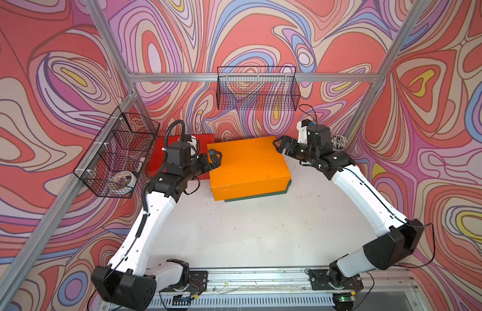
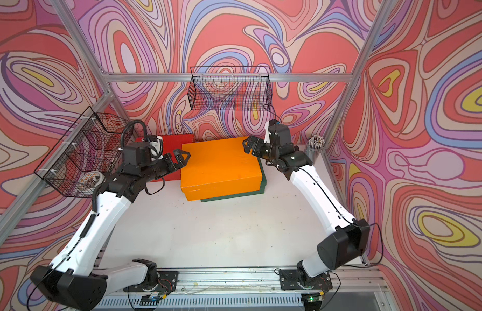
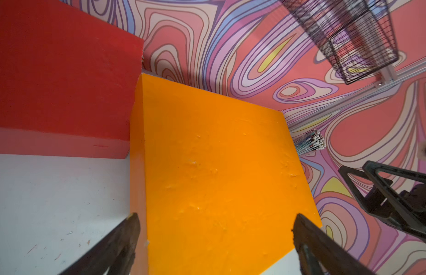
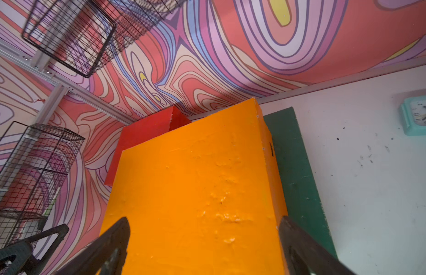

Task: Stack the shoeboxes
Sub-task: Place the shoebox at the shoebox, then adjust the shoebox.

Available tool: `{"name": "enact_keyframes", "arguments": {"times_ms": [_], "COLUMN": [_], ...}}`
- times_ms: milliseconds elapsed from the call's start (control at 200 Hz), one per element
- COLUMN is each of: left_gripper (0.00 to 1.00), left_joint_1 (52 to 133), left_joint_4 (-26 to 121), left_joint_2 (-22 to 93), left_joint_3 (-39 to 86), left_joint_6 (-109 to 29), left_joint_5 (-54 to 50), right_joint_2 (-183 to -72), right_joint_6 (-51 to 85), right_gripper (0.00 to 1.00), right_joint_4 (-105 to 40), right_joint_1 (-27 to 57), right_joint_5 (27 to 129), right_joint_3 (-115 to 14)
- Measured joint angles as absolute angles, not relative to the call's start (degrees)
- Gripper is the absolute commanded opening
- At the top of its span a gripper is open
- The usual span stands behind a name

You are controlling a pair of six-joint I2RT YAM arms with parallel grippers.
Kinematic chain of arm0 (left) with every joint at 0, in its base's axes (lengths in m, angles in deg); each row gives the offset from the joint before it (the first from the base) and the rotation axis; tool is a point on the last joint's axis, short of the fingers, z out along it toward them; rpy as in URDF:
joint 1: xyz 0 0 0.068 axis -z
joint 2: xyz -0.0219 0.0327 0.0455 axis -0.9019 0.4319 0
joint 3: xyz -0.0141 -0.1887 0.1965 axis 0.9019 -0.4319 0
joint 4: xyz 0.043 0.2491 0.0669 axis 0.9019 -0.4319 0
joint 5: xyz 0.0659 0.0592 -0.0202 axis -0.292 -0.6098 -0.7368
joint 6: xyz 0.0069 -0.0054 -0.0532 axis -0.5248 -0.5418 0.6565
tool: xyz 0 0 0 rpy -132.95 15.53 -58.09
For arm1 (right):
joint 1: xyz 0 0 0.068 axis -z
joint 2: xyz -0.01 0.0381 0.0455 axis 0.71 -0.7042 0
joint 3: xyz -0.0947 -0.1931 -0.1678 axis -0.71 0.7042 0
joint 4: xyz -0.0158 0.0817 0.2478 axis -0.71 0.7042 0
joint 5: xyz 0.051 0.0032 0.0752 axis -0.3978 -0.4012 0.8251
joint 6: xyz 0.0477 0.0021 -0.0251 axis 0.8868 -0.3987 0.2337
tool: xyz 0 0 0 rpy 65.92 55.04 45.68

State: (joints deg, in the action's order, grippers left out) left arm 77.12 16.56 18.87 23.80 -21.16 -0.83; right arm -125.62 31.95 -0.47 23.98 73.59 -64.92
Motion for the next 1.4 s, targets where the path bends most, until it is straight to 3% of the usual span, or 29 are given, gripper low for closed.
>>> {"name": "enact_keyframes", "arguments": {"times_ms": [265, 636, 926, 1402], "left_gripper": [1.0, 1.0, 1.0, 1.0], "left_joint_1": [77.1, 77.1, 77.1, 77.1], "left_joint_4": [16.6, 19.2, 23.2, 27.7], "left_joint_2": [9.0, -12.6, -11.9, -0.7], "left_joint_3": [16.7, -4.7, -13.5, -14.2], "left_joint_6": [-21.2, -21.2, -20.5, -20.9], "left_joint_5": [-2.5, 2.6, 6.6, 5.4], "right_joint_2": [-118.5, -95.3, -95.3, -104.1], "right_joint_6": [32.5, 33.9, 35.5, 36.9], "right_gripper": [0.98, 0.98, 0.98, 0.98], "right_joint_4": [-1.5, -5.2, -8.0, -12.9], "right_joint_1": [24.0, 24.0, 24.0, 24.0], "right_joint_5": [73.4, 73.7, 76.5, 78.7], "right_joint_3": [-54.2, -33.8, -26.5, -24.5]}}
